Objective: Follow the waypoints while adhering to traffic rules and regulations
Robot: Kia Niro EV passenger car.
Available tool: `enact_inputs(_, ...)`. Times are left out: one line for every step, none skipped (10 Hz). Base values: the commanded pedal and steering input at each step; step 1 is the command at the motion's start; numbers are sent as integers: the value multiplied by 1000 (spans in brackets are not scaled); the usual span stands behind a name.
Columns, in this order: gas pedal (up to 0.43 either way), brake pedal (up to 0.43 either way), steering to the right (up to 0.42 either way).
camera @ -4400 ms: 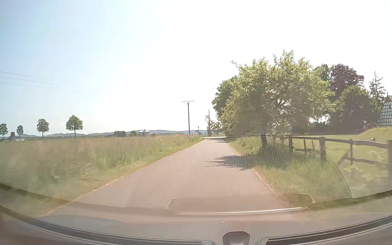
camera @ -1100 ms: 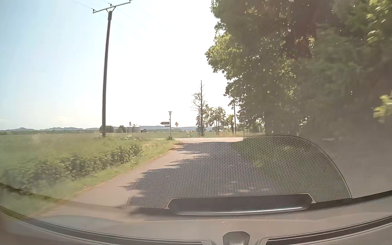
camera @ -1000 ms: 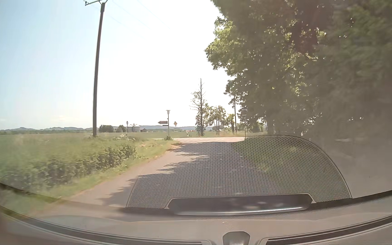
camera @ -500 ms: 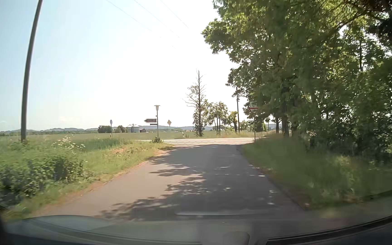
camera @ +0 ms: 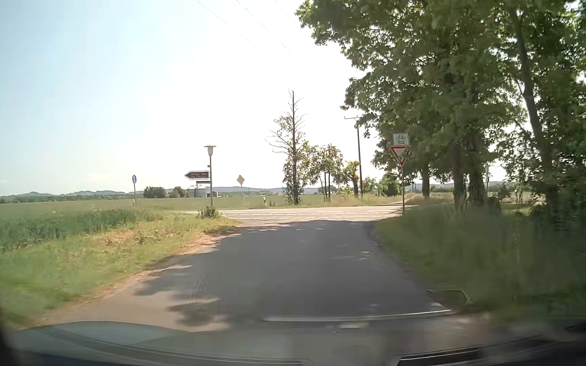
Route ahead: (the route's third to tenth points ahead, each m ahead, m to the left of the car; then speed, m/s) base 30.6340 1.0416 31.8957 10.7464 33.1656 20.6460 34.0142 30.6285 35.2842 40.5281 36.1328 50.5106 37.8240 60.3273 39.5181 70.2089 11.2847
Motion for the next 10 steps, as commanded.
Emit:
enact_inputs(0,329,12)
enact_inputs(0,341,13)
enact_inputs(0,354,16)
enact_inputs(0,360,18)
enact_inputs(0,360,20)
enact_inputs(0,372,23)
enact_inputs(0,372,28)
enact_inputs(0,384,33)
enact_inputs(0,390,38)
enact_inputs(0,396,46)
